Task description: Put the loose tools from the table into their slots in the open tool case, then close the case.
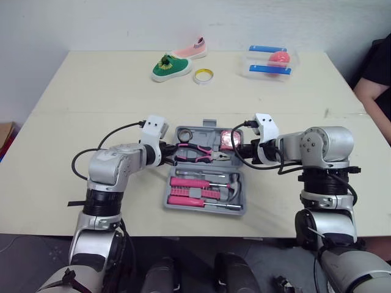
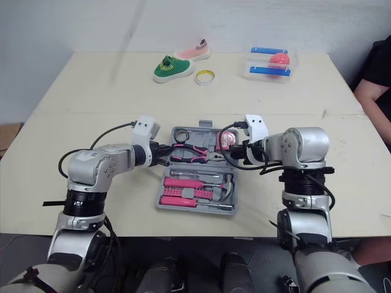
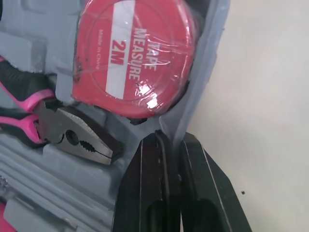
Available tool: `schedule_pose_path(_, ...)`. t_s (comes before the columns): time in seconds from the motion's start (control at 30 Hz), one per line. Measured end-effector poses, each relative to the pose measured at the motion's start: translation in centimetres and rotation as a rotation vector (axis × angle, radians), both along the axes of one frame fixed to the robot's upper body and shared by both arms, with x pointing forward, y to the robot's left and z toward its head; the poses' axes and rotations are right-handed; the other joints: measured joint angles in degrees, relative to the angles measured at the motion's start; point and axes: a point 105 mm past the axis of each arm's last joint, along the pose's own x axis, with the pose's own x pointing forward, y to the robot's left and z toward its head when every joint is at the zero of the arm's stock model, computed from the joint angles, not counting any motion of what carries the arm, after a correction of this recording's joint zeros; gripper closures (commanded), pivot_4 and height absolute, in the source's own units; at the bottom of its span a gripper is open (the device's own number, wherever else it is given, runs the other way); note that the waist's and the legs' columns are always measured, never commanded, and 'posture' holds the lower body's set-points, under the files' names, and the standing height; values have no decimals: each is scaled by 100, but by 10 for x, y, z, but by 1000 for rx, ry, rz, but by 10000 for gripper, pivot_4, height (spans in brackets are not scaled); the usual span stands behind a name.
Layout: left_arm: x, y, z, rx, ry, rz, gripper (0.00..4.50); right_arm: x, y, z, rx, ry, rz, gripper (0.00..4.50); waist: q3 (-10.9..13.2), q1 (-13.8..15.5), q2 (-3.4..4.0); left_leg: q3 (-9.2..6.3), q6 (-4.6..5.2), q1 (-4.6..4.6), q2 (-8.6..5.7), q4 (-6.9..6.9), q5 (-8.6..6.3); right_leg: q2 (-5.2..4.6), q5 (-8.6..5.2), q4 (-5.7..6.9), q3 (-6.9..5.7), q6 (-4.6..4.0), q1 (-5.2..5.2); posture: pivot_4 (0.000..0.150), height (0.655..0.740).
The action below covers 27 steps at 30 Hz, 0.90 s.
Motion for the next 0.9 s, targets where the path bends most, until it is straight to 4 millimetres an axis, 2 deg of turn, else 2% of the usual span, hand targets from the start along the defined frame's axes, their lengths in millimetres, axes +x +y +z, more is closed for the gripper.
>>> schedule_pose_path(0.13, 2, 7, 9, -85, -115, 39, 45000, 4, 1, 10, 37, -210, 30, 44548, 1, 5, -2, 8, 0, -8, -6, -11, -1, 6, 1, -14, 0, 1, -7, 1500, 7400)
schedule_pose_path(0.27, -3, 17, 14, -35, -408, 0, 45000, -3, 0, 20, -40, -590, 168, 44548, 1, 4, -2, 25, 1, -4, -12, -29, -9, 9, 1, -35, 1, 3, -9, 1500, 7400)
schedule_pose_path(0.37, -16, 22, 5, 78, -624, -66, 45000, -11, -1, 11, -154, -825, 262, 44548, 3, 0, -4, 61, 3, 2, -8, -26, -16, 10, 1, -38, -1, 4, -9, 1500, 7400)
schedule_pose_path(0.5, -22, 27, -1, 170, -733, -95, 45000, -19, -1, 5, -261, -1001, 332, 44548, 3, -1, -6, 63, 15, 7, -5, -10, -10, 3, 6, -35, 2, 11, -7, 1500, 7400)
schedule_pose_path(0.57, -35, 31, -12, 312, -846, -167, 45000, -32, -7, -9, -474, -1186, 442, 44548, 3, -3, -6, 60, 20, 51, -7, -17, -17, -8, 6, -45, 15, 11, 21, 1500, 7400)
schedule_pose_path(0.63, -45, 32, -16, 373, -912, -209, 45000, -38, -12, -23, -556, -1244, 476, 44548, 3, -3, -6, 64, 21, 68, -3, -20, -21, -16, 6, -46, 22, 11, 32, 1500, 7400)
schedule_pose_path(0.7, -50, 35, -20, 438, -953, -242, 45000, -43, -13, -27, -623, -1328, 508, 44548, 3, -4, -6, 71, 17, 82, 2, -23, -23, -26, 5, -42, 31, 10, 35, 1500, 7400)
schedule_pose_path(0.8, -57, 36, -23, 445, -971, -260, 45000, -46, -15, -31, -649, -1374, 506, 44548, 2, -5, -5, 71, 10, 86, 11, -22, -27, -25, 4, -42, 31, 8, 39, 1500, 7400)
schedule_pose_path(0.83, -59, 36, -24, 442, -975, -267, 38877, -48, -16, -34, -648, -1381, 513, 41053, 2, -5, -5, 71, 10, 86, 12, -22, -27, -25, 4, -42, 31, 7, 38, 1500, 7400)
schedule_pose_path(0.9, -62, 45, -28, 466, -965, -265, 31619, -51, -23, -40, -665, -1363, 538, 32273, 2, -5, -5, 71, 9, 91, 15, -21, -28, -24, 2, -43, 29, 5, 47, 1500, 7400)
